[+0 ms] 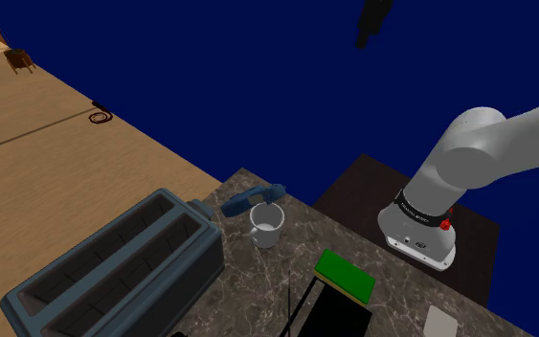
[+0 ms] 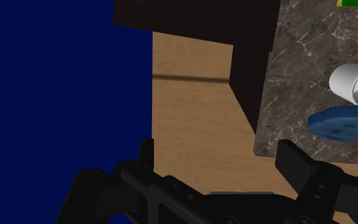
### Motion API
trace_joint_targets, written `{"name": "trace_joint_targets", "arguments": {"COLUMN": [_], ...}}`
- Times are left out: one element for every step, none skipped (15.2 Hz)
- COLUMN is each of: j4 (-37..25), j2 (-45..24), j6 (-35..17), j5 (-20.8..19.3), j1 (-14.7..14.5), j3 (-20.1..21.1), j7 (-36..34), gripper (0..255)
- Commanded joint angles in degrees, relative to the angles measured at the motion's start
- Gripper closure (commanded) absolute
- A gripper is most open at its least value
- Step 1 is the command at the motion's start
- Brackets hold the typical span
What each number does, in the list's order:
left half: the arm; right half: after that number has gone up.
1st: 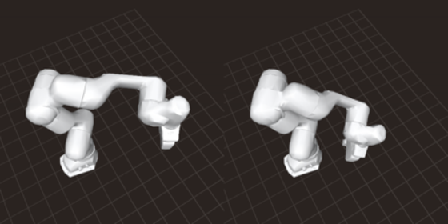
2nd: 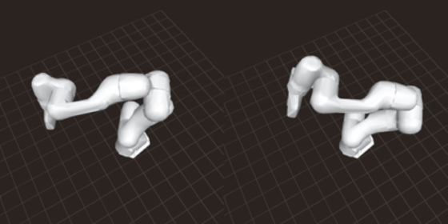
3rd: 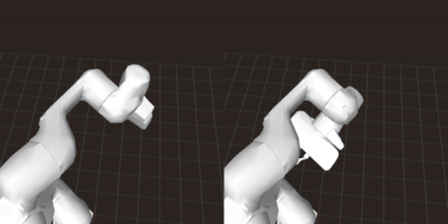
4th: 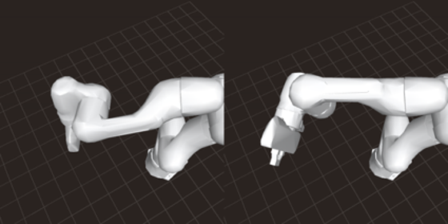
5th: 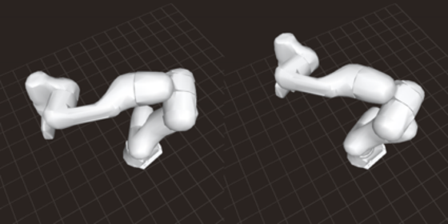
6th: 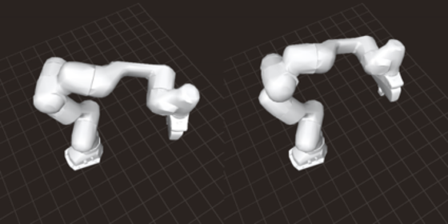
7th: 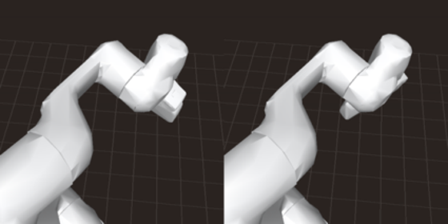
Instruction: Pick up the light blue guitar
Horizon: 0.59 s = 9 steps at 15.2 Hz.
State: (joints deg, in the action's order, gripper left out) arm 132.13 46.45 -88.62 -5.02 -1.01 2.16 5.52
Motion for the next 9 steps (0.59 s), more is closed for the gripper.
{"name": "trace_joint_targets", "arguments": {"j4": [0.00, -0.18, -0.40, -0.66, -0.97, -1.33, -1.72, -2.16, -2.63], "j2": [0.00, -1.52, -3.10, -4.72, -6.39, -8.11, -9.87, -11.68, -13.53], "j6": [0.00, 0.28, 0.54, 0.77, 0.99, 1.18, 1.36, 1.51, 1.64], "j5": [0.00, 0.82, 1.65, 2.49, 3.32, 4.16, 4.99, 5.82, 6.64], "j1": [0.00, -0.16, -0.32, -0.47, -0.64, -0.80, -0.96, -1.13, -1.31], "j3": [0.00, 1.10, 2.19, 3.26, 4.29, 5.31, 6.31, 7.28, 8.23], "j7": [0.00, -1.48, -2.96, -4.42, -5.89, -7.35, -8.80, -10.24, -11.69], "gripper": [0, 0, 0, 0, 0, 0, 0, 0, 0]}}
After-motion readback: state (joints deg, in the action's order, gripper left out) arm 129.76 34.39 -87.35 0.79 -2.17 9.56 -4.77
